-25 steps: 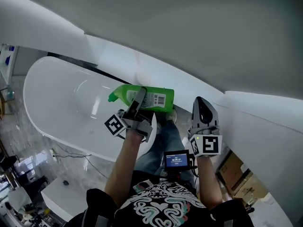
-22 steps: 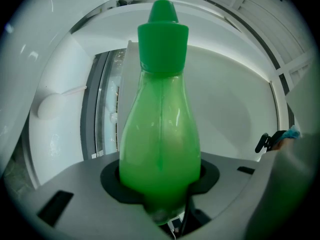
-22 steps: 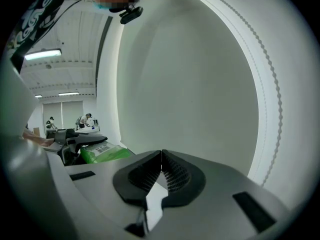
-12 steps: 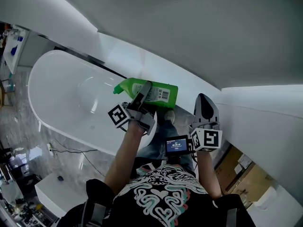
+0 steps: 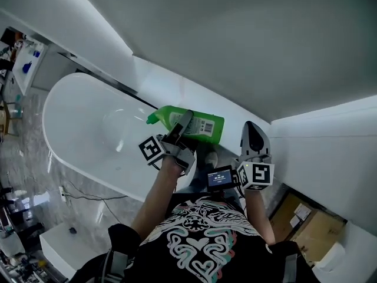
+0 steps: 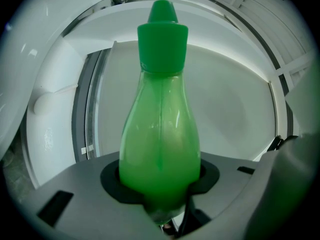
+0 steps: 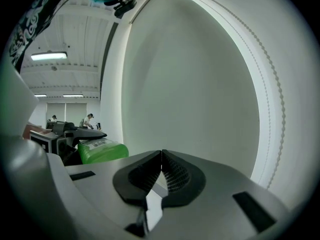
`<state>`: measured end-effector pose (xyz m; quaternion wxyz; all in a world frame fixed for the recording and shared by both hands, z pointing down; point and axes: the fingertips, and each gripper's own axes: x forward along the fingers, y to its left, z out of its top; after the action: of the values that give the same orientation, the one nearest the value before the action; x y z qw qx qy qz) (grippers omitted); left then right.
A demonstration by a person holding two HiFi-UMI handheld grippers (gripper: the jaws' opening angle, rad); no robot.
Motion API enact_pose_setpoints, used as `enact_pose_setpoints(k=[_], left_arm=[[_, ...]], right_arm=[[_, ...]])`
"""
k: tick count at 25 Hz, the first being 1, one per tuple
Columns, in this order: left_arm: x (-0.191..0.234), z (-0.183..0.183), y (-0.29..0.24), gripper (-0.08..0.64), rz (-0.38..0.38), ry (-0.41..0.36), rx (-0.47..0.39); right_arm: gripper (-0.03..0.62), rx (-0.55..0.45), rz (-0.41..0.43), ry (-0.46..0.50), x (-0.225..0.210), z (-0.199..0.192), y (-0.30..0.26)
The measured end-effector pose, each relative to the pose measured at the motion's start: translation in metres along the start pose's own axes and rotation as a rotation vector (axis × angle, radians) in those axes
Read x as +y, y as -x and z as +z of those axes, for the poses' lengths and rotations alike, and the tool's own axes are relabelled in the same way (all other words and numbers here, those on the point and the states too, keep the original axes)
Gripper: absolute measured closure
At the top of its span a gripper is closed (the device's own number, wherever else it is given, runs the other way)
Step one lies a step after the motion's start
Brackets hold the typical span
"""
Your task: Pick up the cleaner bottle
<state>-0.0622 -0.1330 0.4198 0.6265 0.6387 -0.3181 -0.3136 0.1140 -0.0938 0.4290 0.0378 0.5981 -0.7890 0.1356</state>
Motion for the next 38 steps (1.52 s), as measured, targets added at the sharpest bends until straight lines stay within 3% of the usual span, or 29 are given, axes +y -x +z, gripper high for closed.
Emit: enact_pose_setpoints(k=[15, 38], left_arm=[[-0.031, -0.007, 0.000, 0.368, -0.039, -0.042, 0.023], [-0.035, -0.010, 0.004, 0.368, -0.036, -0.039, 0.017]], right_arm=[[0.566, -0.044, 0.022, 0.034, 0.007, 0.024, 0.007], [0.566, -0.039, 0.026, 0.049, 0.010, 0.032, 0.010]])
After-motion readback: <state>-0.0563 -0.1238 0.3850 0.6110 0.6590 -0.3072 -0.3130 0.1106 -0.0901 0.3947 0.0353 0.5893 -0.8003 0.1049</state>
